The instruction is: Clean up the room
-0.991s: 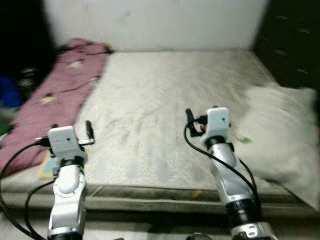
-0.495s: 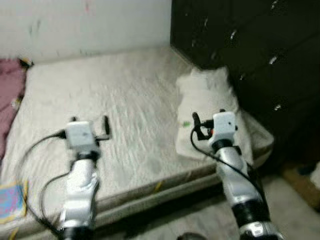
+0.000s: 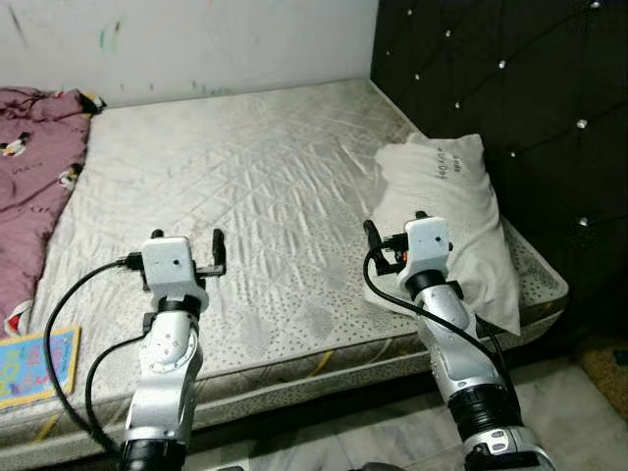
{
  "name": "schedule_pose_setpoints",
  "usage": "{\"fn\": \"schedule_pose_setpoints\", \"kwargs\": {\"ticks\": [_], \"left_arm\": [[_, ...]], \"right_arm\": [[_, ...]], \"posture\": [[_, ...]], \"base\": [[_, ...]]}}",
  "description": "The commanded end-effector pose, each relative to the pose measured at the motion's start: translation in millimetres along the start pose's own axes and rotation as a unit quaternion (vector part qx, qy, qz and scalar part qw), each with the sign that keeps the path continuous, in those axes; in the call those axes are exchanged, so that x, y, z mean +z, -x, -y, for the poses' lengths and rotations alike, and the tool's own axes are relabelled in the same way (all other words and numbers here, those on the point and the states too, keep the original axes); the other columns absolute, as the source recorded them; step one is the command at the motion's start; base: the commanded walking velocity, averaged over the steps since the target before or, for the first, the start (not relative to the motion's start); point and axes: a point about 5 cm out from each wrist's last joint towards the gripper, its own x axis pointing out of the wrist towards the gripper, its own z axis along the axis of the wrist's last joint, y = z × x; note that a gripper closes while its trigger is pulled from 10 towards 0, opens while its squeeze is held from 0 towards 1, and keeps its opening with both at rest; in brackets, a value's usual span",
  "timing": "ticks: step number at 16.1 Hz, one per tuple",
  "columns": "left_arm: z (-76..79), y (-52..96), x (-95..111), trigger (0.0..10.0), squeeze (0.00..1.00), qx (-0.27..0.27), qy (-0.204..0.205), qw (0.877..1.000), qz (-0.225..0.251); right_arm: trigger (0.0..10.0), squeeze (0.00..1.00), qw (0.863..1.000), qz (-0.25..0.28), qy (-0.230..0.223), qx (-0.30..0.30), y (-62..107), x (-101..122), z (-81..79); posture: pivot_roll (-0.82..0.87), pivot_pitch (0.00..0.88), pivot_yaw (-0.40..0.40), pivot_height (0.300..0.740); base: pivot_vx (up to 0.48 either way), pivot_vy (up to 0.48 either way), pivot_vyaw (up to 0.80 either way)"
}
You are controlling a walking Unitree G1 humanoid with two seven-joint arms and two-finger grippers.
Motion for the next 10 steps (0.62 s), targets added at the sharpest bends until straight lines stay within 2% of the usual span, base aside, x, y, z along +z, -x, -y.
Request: {"fn": "schedule_pose_setpoints", "kwargs": {"ticks": [1,2,4,6,8,10], "left_arm": [[-4.2,-1.4,2.8,10.0,0.0,0.002,-0.005,1.0,0.005],[-3.6,-1.9,4.3,10.0,0.0,0.002,-0.005,1.0,0.007],[1.2,-4.6,11.9,10.0,0.0,0.002,-0.004,1.0,0.02],[2.5,-4.4,17.7,10.0,0.0,0.005,-0.01,1.0,0.027],[2.9,1.5,15.8,10.0,0.0,0.007,-0.01,1.0,0.024],[2.8,8.2,7.5,10.0,0.0,0.011,-0.008,1.0,0.007]], "right_arm": [[10.0,0.0,1.0,0.014,0.008,0.015,-5.7,7.1,-4.8],[10.0,0.0,1.0,0.016,0.011,0.017,-6.3,7.9,-4.8],[10.0,0.0,1.0,0.021,0.009,0.021,-10.4,12.7,-5.5],[10.0,0.0,0.999,0.036,0.009,0.037,-13.0,20.2,-13.9],[10.0,0.0,0.998,0.04,0.024,0.048,-11.7,21.8,-16.6],[10.0,0.0,0.998,0.037,0.011,0.042,-10.6,21.1,-13.4]], "posture": [[-0.05,0.0,0.033,0.74],[-0.05,0.0,0.033,0.74],[-0.03,0.0,0.026,0.74],[-0.01,0.0,0.035,0.74],[-0.01,0.0,0.027,0.74],[-0.02,0.0,0.019,0.74]], "base": [[0.0,0.0,0.8],[0.0,0.0,0.8],[0.0,0.0,0.0],[0.0,0.0,0.0],[0.0,0.0,0.0],[0.0,0.0,0.0]]}}
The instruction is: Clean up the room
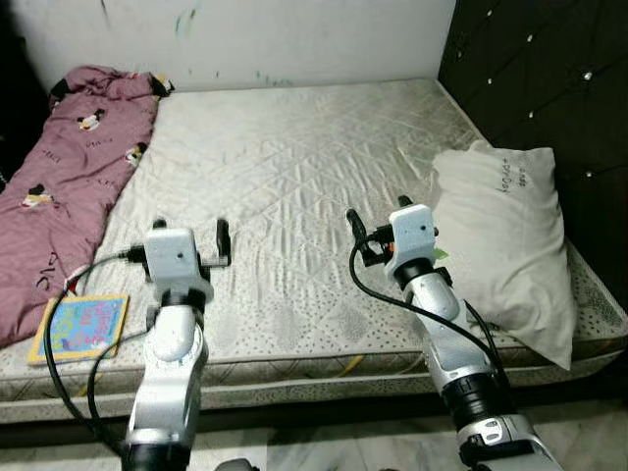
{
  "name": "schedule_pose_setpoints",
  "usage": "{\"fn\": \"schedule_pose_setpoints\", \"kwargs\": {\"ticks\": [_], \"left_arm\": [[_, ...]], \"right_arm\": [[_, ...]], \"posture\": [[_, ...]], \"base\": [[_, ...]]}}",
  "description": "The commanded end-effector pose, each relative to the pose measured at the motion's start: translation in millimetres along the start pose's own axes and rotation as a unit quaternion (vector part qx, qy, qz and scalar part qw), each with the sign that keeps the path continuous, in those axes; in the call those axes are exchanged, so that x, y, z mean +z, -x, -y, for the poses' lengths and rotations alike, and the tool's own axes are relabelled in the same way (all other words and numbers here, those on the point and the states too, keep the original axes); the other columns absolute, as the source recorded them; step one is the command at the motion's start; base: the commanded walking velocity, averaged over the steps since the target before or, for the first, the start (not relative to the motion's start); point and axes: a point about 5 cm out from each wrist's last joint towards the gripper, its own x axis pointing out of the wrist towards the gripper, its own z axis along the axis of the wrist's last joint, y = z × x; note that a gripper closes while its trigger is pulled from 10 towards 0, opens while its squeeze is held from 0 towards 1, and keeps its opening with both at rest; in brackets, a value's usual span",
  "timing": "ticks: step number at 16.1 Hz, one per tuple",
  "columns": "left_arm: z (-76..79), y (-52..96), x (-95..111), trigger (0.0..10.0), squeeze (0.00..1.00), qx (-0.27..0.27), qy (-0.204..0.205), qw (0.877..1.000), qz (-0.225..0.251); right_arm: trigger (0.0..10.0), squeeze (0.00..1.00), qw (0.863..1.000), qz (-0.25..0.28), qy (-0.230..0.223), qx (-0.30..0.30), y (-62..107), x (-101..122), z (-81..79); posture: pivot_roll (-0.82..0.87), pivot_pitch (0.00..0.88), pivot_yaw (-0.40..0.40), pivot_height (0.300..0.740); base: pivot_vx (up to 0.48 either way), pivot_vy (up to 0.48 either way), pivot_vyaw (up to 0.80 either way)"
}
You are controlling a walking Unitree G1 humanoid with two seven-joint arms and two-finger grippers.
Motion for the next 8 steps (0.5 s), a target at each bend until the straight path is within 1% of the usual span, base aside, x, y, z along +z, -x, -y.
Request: {"fn": "schedule_pose_setpoints", "kwargs": {"ticks": [1,2,3,5,6,8], "left_arm": [[-2.0,0.2,0.4,10.0,0.0,0.003,-0.003,1.0,-0.005],[-2.1,-0.1,-0.5,10.0,0.0,0.003,0.0,1.0,-0.009],[-0.5,-0.3,-2.9,10.0,0.0,-0.009,0.008,1.0,-0.015],[1.9,-0.1,-3.5,10.0,0.0,-0.017,0.009,1.0,-0.017],[5.7,-2.4,-1.3,10.0,0.0,-0.032,0.012,0.999,-0.01],[8.2,-5.4,1.6,10.0,0.0,-0.039,0.012,0.999,-0.005]], "right_arm": [[10.0,0.0,1.0,0.003,-0.005,0.007,2.1,2.3,-1.1],[10.0,0.0,1.0,0.001,-0.005,0.009,3.0,1.3,-1.8],[10.0,0.0,1.0,-0.005,-0.015,0.013,6.4,-1.7,-3.7],[10.0,0.0,1.0,-0.011,-0.022,0.012,9.0,-4.8,-3.0],[10.0,0.0,0.999,-0.014,-0.031,0.015,9.8,-6.5,-3.2],[10.0,0.0,0.999,-0.018,-0.03,0.023,9.5,-7.6,-5.4]], "posture": [[-0.02,0.0,0.016,0.74],[-0.02,0.0,0.016,0.74],[-0.02,0.0,0.01,0.74],[-0.03,0.0,0.006,0.74],[-0.02,0.0,-0.003,0.74],[-0.02,0.0,-0.004,0.74]], "base": [[0.0,0.0,0.0],[0.0,0.0,0.0],[0.0,0.0,0.0],[0.0,0.0,0.0],[0.0,0.0,0.0],[0.0,0.0,0.0]]}}
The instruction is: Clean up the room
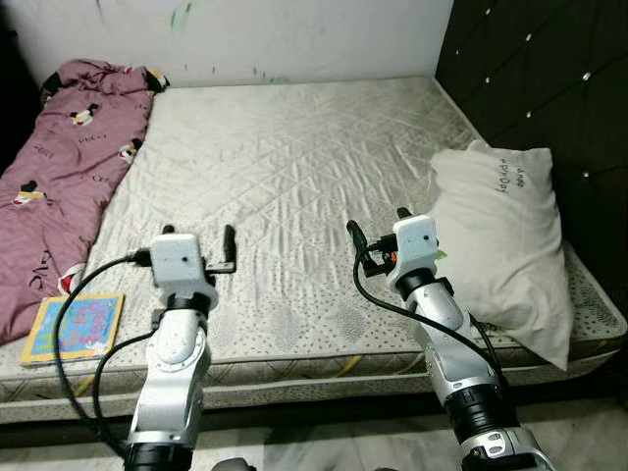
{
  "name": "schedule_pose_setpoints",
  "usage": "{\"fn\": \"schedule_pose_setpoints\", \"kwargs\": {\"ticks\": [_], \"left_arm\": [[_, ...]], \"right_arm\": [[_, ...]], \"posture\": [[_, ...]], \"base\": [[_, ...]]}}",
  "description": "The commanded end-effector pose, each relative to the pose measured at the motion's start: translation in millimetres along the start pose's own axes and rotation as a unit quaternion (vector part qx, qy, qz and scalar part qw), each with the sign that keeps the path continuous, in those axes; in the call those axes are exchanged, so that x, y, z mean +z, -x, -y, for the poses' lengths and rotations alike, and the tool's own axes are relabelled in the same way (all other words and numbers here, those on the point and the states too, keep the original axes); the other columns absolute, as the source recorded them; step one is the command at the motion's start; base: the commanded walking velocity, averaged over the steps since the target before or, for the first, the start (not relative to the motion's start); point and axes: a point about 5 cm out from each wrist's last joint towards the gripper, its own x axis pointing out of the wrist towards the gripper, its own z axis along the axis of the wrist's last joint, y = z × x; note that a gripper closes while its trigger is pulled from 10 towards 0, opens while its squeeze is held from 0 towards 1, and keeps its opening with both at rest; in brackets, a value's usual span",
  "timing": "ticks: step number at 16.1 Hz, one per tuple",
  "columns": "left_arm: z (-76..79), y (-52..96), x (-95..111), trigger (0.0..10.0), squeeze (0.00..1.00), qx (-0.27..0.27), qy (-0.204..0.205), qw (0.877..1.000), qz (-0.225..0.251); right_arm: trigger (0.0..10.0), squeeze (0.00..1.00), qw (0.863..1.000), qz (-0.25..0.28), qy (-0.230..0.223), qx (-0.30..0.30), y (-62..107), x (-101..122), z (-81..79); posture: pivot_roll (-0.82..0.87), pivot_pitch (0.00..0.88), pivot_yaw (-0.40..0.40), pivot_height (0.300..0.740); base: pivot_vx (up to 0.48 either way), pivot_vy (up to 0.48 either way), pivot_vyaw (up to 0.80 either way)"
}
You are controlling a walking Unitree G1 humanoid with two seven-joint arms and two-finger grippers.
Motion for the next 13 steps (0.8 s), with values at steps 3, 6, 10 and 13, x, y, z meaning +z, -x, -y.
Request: {"fn": "schedule_pose_setpoints", "kwargs": {"ticks": [3,6,10,13], "left_arm": [[-2.5,0.8,-1.9,10.0,0.0,-0.003,0.0,1.0,-0.009],[-5.0,4.4,-3.1,10.0,0.0,0.008,0.004,1.0,-0.018],[-1.1,3.2,-2.5,10.0,0.0,-0.008,0.004,1.0,-0.019],[-0.3,1.7,-2.1,10.0,0.0,-0.011,0.004,1.0,-0.019]], "right_arm": [[10.0,0.0,1.0,0.001,-0.005,0.016,-0.8,2.9,-6.0],[10.0,0.0,1.0,0.0,-0.017,0.016,-0.8,4.5,-5.9],[10.0,0.0,1.0,0.003,-0.005,0.02,-1.1,6.6,-7.4],[10.0,0.0,1.0,0.003,-0.006,0.018,-1.9,7.3,-6.5]], "posture": [[-0.02,0.0,-0.004,0.74],[-0.01,0.0,-0.007,0.74],[-0.02,0.0,-0.004,0.74],[-0.02,0.0,-0.002,0.74]], "base": [[0.0,0.0,0.0],[0.0,0.0,0.0],[0.0,0.0,0.6],[0.0,0.0,0.8]]}}
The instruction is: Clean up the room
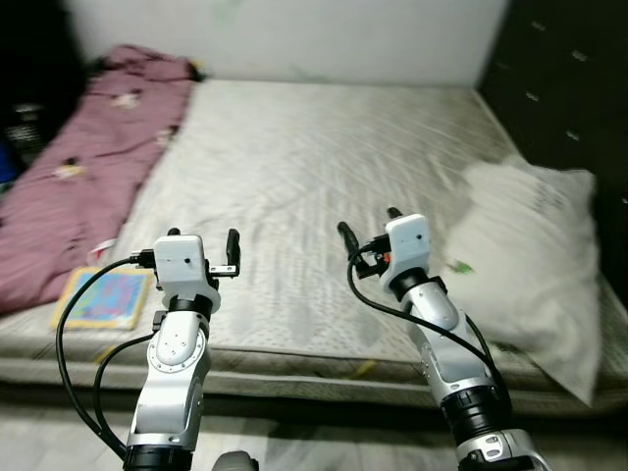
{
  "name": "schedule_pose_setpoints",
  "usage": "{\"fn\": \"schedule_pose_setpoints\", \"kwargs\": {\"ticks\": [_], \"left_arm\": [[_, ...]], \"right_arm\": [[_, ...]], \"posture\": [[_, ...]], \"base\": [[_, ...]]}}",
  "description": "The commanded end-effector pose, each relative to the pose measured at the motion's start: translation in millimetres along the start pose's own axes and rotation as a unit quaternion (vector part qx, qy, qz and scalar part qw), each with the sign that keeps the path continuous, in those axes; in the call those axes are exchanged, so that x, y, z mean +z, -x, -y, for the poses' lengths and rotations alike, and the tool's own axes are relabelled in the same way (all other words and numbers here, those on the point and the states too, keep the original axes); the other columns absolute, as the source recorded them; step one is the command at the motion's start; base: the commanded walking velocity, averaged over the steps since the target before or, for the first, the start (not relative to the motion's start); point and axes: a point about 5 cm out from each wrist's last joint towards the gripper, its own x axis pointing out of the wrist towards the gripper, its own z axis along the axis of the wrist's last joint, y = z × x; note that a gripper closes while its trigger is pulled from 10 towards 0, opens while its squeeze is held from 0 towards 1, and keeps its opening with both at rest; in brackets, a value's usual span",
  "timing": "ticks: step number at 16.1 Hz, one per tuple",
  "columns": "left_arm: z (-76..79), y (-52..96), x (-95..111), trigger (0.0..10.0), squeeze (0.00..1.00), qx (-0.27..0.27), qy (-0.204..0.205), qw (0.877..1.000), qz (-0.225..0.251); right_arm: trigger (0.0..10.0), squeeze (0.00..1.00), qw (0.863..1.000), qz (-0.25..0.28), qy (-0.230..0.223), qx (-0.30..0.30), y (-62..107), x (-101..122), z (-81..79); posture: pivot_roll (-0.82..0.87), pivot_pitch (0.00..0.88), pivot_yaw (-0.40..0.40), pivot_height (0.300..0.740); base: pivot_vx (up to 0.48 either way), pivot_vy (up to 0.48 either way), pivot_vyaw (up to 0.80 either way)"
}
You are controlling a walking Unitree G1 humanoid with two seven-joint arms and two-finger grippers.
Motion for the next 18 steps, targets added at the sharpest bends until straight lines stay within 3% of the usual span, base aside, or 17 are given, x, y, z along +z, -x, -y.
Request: {"fn": "schedule_pose_setpoints", "kwargs": {"ticks": [1,7,18], "left_arm": [[0.1,-1.3,2.6,10.0,0.0,-0.004,-0.002,1.0,0.002],[1.9,-3.9,3.8,10.0,0.0,-0.008,-0.002,1.0,0.002],[4.5,-5.2,4.6,10.0,0.0,-0.017,0.001,1.0,0.006]], "right_arm": [[10.0,0.0,1.0,0.003,0.001,-0.003,-1.2,3.5,1.4],[10.0,0.0,1.0,0.003,0.005,0.001,-3.1,5.3,2.1],[10.0,0.0,1.0,0.001,0.004,-0.002,-4.0,5.3,4.1]], "posture": [[-0.02,0.0,-0.002,0.74],[-0.03,0.0,-0.006,0.74],[-0.03,0.0,-0.006,0.74]], "base": [[0.0,0.0,0.7],[0.0,0.0,0.45],[0.0,0.0,0.0]]}}
